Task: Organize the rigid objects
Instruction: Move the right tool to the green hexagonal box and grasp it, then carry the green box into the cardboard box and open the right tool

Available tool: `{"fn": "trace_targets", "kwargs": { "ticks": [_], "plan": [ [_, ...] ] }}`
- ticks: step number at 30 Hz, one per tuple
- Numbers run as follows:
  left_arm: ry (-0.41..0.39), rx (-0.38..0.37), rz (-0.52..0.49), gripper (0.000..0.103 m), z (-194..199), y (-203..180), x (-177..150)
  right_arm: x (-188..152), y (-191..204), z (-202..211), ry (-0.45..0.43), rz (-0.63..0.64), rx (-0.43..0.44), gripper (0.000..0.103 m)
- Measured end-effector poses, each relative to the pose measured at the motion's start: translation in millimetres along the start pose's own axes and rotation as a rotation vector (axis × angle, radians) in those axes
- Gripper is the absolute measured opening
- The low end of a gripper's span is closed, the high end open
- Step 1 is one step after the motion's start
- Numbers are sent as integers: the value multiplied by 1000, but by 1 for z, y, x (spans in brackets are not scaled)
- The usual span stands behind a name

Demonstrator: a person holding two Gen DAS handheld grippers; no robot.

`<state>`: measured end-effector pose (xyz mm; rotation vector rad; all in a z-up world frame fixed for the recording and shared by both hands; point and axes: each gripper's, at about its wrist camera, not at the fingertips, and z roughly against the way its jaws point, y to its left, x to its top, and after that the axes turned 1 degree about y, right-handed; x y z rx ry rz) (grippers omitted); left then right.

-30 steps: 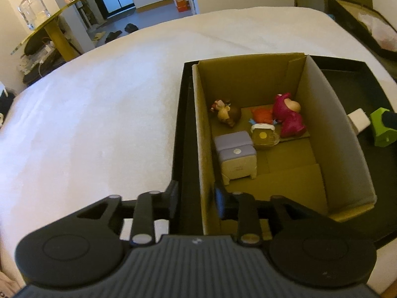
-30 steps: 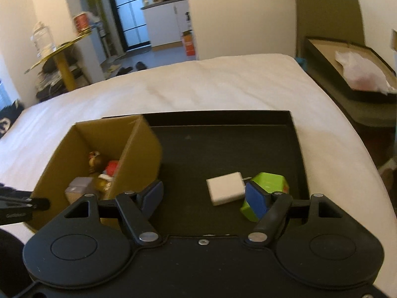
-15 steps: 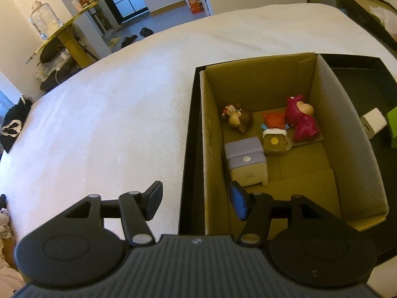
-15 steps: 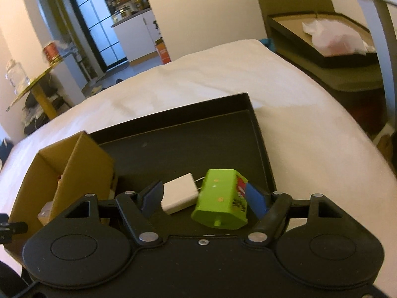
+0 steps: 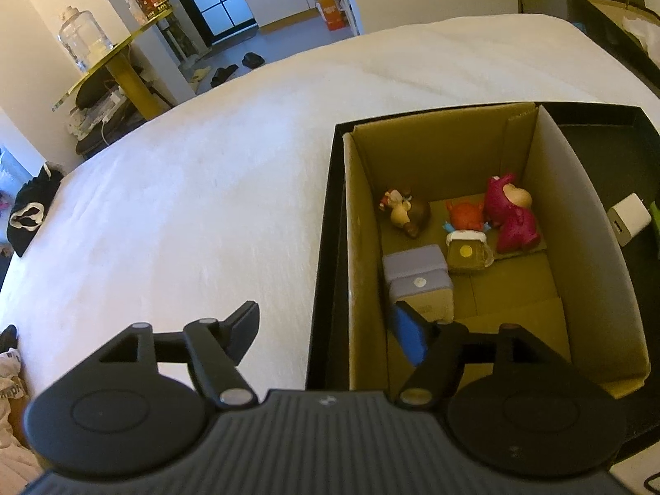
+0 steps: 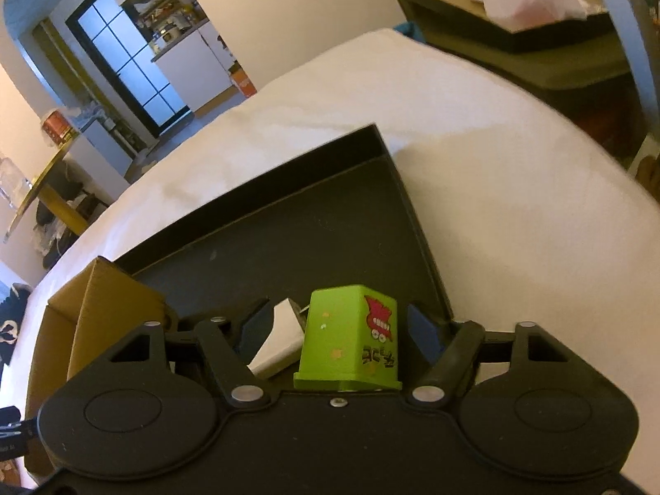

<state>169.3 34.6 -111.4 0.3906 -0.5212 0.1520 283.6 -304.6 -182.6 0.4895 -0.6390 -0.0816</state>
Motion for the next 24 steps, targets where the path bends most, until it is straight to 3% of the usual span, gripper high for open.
{"fn": "trace_targets", "kwargs": {
  "ticks": [1, 2, 24],
  "plan": [
    [-1, 0, 1, 71, 0, 1, 1, 0, 0, -1, 10, 4, -3, 49],
    [-1, 0, 4, 71, -1, 1, 1, -1, 0, 0, 15, 4, -4, 48],
    [-65, -19, -7, 71, 12, 7, -9, 19, 45, 46, -132, 109, 41, 47]
  ]
}}
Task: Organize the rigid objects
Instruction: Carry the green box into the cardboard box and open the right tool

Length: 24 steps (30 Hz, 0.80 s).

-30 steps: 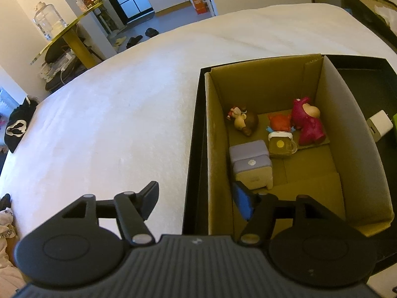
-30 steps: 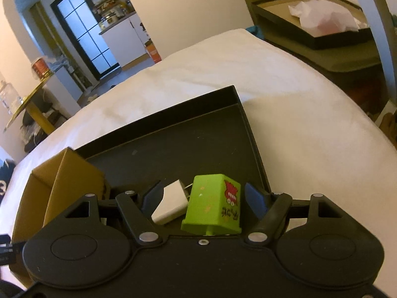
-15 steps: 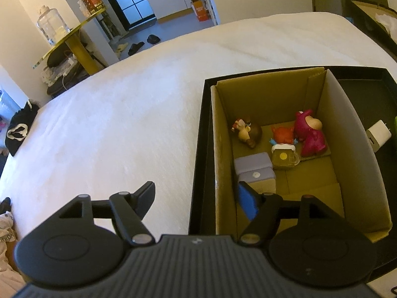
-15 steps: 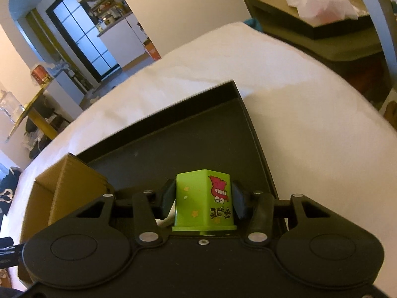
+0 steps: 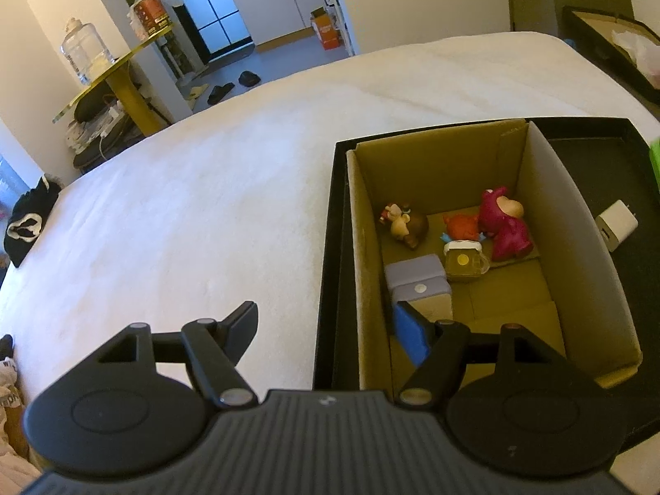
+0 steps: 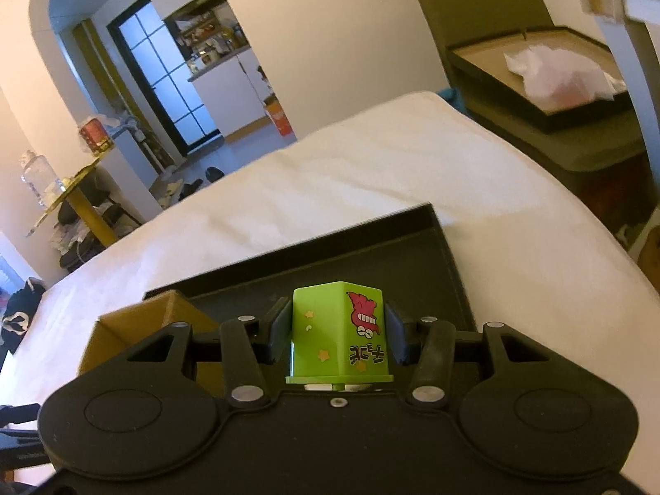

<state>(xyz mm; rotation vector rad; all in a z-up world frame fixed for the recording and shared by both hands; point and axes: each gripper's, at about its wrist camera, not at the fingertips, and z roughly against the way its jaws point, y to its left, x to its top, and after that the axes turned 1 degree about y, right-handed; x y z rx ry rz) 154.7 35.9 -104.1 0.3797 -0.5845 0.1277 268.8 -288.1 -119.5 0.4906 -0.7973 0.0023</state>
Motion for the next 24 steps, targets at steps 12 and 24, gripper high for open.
{"fn": "trace_targets", "kwargs": {
  "ticks": [12, 24],
  "plan": [
    [-27, -81, 31, 68, 0, 9, -6, -1, 61, 7, 9, 159, 59, 47],
    [-24, -181, 101, 55, -5, 22, -9, -14, 123, 4, 72, 240, 113, 47]
  ]
}}
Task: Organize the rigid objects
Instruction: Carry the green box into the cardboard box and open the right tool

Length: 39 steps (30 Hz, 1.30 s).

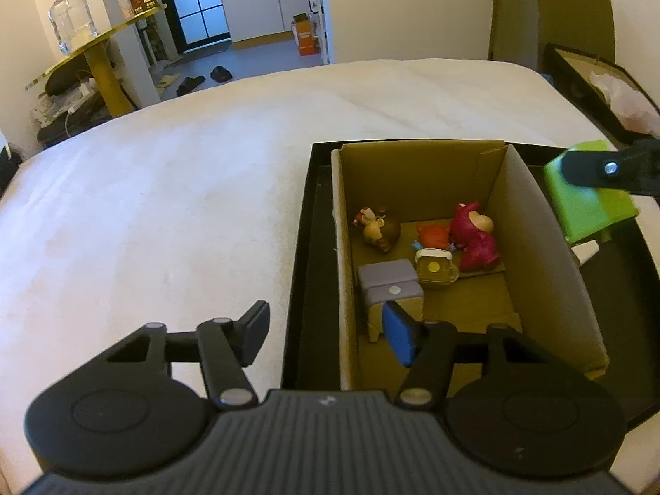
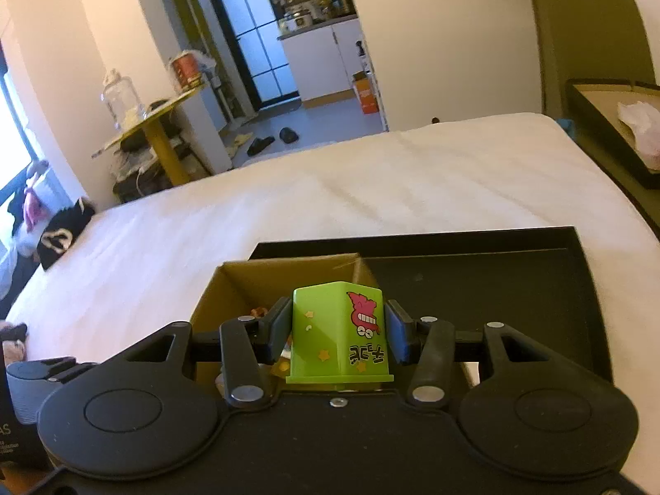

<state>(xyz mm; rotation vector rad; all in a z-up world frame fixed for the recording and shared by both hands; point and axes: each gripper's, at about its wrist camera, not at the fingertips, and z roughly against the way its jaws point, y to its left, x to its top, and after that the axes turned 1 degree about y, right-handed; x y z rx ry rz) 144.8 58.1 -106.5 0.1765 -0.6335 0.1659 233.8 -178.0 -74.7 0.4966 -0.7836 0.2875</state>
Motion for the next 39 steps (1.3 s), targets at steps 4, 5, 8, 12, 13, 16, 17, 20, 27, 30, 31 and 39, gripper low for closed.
{"fn": "trace_targets", "kwargs": {
  "ticks": [4, 5, 8, 12, 13, 16, 17, 20, 27, 30, 31, 39],
  "plan": [
    [13, -24, 5, 43, -4, 2, -1, -1, 16, -8, 24, 40, -7, 47],
    [20, -30, 8, 36, -6, 2, -1, -2, 19, -9, 29, 46, -6, 47],
    [42, -49, 15, 22, -10, 5, -2, -4, 29, -16, 48, 76, -11, 47],
    [58, -75, 25, 12, -15, 6, -2, -8, 40, -30, 80, 110, -25, 47],
    [58, -79, 23, 11, -15, 6, -2, -9, 42, -32, 86, 118, -29, 47],
    [55, -85, 14, 9, -15, 4, -3, -11, 48, -40, 104, 136, -40, 48],
    [55, -89, 16, 9, -16, 5, -3, -12, 49, -42, 107, 143, -43, 48],
    [56, -99, 26, 9, -17, 7, -3, -15, 54, -45, 107, 183, -66, 49],
    [55, -108, 34, 9, -15, 9, -4, -21, 52, -36, 95, 189, -83, 49],
    [54, -105, 28, 9, -15, 8, -4, -21, 48, -29, 92, 178, -68, 49],
    [55, -102, 28, 9, -16, 8, -4, -21, 47, -27, 90, 176, -65, 49],
    [59, -90, 17, 9, -15, 5, -3, -15, 30, -3, 46, 136, -64, 49]
  ]
}}
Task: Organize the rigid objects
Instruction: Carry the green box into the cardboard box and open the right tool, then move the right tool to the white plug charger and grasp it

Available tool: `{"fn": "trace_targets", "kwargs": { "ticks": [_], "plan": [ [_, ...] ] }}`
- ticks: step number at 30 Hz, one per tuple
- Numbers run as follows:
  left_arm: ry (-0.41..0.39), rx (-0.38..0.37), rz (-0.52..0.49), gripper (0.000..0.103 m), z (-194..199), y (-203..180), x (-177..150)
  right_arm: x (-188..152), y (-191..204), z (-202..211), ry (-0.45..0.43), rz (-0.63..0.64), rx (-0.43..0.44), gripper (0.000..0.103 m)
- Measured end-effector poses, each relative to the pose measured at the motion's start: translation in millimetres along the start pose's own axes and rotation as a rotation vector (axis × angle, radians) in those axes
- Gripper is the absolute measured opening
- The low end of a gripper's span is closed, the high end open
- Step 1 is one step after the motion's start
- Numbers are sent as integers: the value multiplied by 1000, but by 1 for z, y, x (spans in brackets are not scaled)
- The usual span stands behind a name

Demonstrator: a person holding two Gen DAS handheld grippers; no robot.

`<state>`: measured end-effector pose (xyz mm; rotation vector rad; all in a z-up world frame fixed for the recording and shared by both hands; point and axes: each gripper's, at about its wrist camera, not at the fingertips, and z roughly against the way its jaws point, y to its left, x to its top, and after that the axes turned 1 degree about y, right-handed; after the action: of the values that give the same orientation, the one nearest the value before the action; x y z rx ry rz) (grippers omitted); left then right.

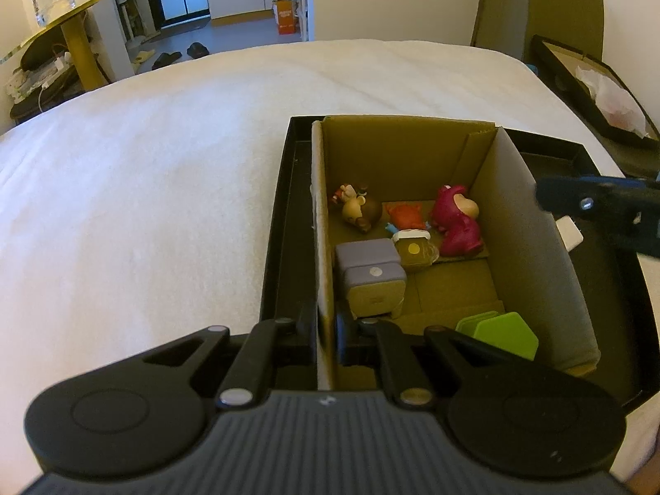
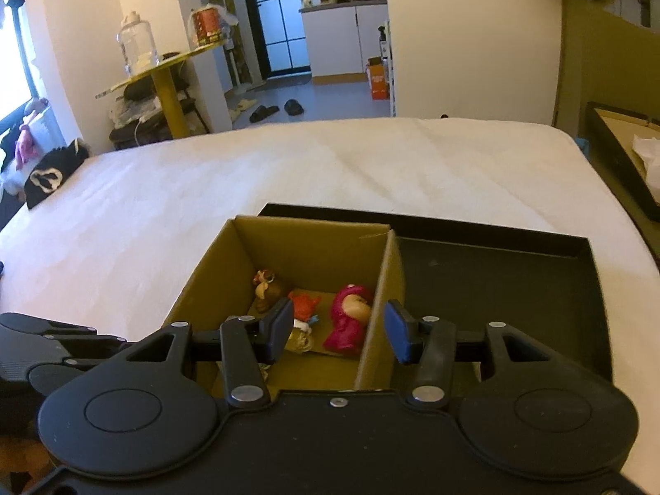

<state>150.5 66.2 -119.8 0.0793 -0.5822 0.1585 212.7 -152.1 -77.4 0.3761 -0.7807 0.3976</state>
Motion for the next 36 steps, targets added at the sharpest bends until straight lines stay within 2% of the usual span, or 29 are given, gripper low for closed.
{"fn": "trace_targets", "kwargs": {
  "ticks": [19, 23, 26, 28, 29, 31, 33, 36],
  "plan": [
    [20, 86, -82, 10, 0, -16, 3, -19, -66, -5, 15, -73, -52, 49],
    [24, 118, -105, 11, 0, -21, 4, -23, -81, -12, 30, -54, -55, 51],
    [30, 144, -116, 13, 0, -25, 5, -25, -90, -18, 50, -28, -58, 56],
    [36, 164, -120, 17, 0, -28, 5, -26, -96, -24, 61, -7, -61, 60],
    [39, 179, -119, 22, -1, -29, 5, -26, -100, -28, 68, -1, -61, 62],
    [54, 204, -109, 34, -2, -29, 6, -28, -106, -36, 79, 15, -59, 64],
    [51, 219, -105, 48, -2, -29, 5, -31, -111, -42, 78, 25, -67, 73],
    [40, 236, -98, 55, 0, -28, 5, -37, -117, -49, 75, 18, -54, 78]
  ]
}}
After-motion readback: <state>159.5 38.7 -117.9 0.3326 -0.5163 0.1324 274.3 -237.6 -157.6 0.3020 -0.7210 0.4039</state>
